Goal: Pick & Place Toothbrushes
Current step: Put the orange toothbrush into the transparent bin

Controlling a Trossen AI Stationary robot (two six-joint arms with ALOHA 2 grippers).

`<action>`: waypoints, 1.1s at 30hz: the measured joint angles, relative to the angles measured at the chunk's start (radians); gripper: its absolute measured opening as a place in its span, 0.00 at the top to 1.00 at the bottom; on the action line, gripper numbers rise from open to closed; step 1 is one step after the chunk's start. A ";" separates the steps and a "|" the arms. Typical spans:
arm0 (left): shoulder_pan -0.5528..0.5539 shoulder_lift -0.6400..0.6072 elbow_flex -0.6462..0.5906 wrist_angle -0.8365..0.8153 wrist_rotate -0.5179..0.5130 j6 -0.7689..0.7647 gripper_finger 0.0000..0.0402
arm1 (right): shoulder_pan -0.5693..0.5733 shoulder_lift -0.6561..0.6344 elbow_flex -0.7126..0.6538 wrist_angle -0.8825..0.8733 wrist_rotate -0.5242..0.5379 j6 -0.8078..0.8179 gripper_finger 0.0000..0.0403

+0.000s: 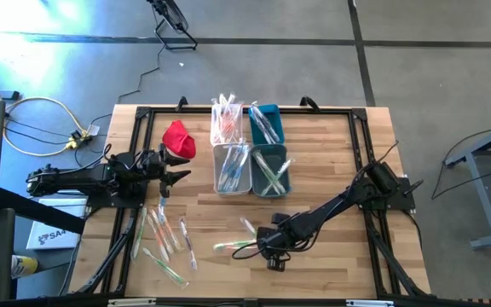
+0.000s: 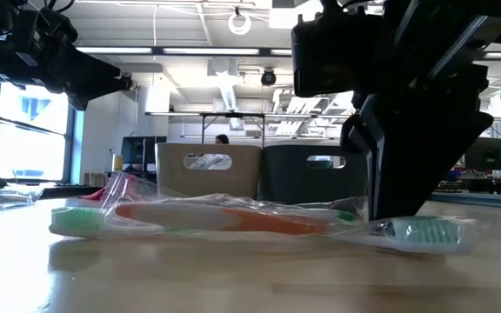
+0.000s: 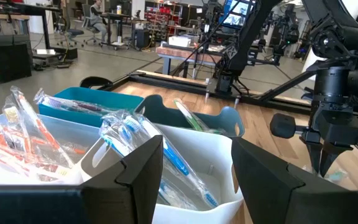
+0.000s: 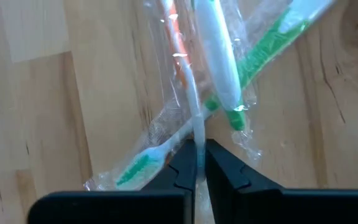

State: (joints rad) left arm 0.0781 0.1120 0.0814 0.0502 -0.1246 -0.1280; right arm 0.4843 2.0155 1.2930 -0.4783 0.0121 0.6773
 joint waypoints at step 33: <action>0.000 0.000 0.000 0.001 0.000 0.000 0.53 | 0.001 -0.316 -0.001 0.064 0.281 0.003 0.98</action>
State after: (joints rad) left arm 0.0784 0.1117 0.0811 0.0509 -0.1246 -0.1281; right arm 0.4854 1.6992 1.2924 -0.4146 0.2930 0.6803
